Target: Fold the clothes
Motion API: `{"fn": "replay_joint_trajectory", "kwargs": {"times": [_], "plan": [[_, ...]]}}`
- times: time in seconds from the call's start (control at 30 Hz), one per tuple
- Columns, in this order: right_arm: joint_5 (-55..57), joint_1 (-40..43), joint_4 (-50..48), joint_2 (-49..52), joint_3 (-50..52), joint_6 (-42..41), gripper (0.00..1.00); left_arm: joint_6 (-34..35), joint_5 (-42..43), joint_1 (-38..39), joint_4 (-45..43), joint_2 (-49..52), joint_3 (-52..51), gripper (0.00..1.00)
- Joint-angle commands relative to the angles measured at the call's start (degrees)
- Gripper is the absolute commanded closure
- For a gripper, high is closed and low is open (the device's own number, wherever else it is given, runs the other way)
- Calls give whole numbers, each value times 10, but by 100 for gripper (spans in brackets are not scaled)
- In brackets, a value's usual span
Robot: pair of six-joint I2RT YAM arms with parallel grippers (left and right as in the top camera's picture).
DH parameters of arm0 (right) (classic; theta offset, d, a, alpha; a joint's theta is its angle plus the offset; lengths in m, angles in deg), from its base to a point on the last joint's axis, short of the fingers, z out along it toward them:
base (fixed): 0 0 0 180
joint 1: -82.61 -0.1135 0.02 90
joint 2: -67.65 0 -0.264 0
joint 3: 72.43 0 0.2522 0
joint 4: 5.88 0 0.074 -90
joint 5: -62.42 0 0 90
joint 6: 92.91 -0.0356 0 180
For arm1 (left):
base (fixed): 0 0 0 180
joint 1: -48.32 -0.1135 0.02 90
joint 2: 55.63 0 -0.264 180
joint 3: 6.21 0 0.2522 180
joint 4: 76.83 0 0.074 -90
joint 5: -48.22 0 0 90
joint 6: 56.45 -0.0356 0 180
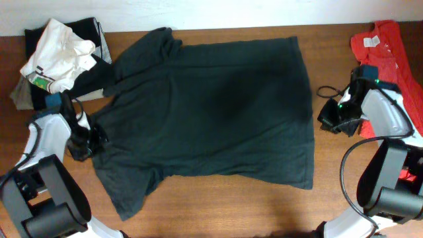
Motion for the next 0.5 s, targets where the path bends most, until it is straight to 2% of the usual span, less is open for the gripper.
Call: {"fn": "replay_joint_trajectory", "kwargs": {"times": [0.0, 0.07, 0.13, 0.27, 0.47], "plan": [[-83, -5, 26, 2, -25, 80, 96, -21, 7, 3, 34, 0, 53, 100], [-79, -28, 28, 2, -1, 81, 96, -48, 58, 21, 44, 0, 46, 100], [-79, -63, 3, 2, 46, 81, 92, -57, 61, 54, 61, 0, 37, 100], [-64, -101, -31, 2, 133, 28, 92, -54, 56, 119, 67, 0, -27, 100], [-49, -100, -51, 2, 192, -30, 96, -26, 56, 118, 26, 0, -114, 100]]}}
